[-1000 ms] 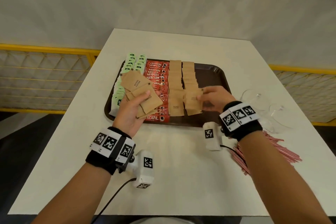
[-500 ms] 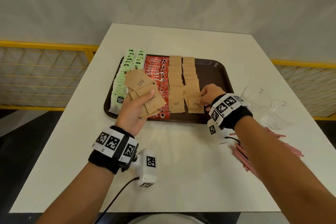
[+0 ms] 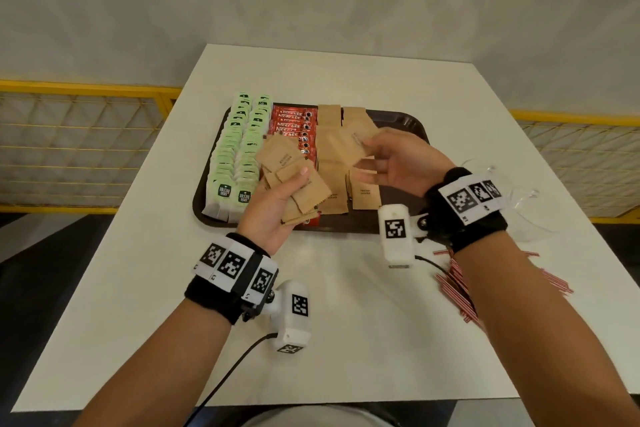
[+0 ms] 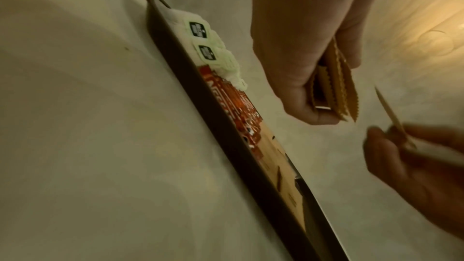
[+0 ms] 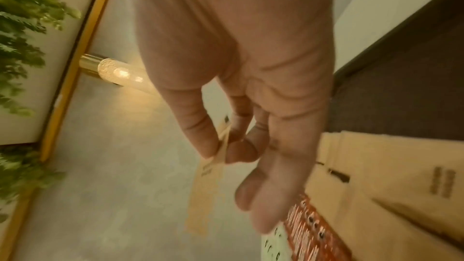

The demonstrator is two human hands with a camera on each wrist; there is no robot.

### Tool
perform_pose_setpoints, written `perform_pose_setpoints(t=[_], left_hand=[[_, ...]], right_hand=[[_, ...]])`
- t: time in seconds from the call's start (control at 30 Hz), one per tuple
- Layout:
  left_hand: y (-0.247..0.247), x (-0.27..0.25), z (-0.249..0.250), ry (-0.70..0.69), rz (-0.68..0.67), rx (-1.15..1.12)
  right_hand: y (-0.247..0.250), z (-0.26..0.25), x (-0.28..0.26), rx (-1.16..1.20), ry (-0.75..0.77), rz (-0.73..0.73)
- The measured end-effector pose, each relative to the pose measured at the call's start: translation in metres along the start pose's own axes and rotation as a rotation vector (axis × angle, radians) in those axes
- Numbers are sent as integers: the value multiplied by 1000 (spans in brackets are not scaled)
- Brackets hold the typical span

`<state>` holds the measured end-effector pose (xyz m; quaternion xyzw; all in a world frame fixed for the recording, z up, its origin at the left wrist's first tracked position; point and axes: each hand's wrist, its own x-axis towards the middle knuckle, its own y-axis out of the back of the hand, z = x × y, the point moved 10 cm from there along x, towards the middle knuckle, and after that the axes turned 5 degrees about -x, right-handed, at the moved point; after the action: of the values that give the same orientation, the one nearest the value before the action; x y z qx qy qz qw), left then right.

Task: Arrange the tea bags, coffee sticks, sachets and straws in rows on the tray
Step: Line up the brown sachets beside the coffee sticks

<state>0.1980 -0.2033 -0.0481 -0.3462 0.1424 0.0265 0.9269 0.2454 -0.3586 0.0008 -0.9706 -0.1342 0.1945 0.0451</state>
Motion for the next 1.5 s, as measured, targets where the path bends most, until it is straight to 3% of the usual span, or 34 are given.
perform_pose_setpoints(t=[0.2, 0.37, 0.47, 0.57, 0.7, 0.87, 1.03, 1.2, 1.5], left_hand=[[-23, 0, 4, -71, -43, -41], [-21, -3, 7, -81, -59, -39], [-17, -2, 9, -98, -24, 66], [-17, 2, 15, -100, -30, 148], [-23, 3, 22, -92, -69, 187], [-20, 3, 16, -18, -77, 49], [-13, 3, 12, -24, -26, -41], [-21, 4, 4, -51, 15, -1], [-22, 1, 0, -6, -74, 96]], right_hand=[[-31, 18, -8, -203, -9, -85], [-24, 27, -9, -128, -28, -31], [-29, 29, -12, -339, -18, -56], [-21, 4, -11, -579, 120, 46], [-32, -16, -11, -761, 193, -23], [-17, -2, -10, -527, 94, -28], [-11, -1, -18, -107, 70, -98], [-42, 17, -14, -434, 58, -111], [-13, -9, -14, -323, 187, 42]])
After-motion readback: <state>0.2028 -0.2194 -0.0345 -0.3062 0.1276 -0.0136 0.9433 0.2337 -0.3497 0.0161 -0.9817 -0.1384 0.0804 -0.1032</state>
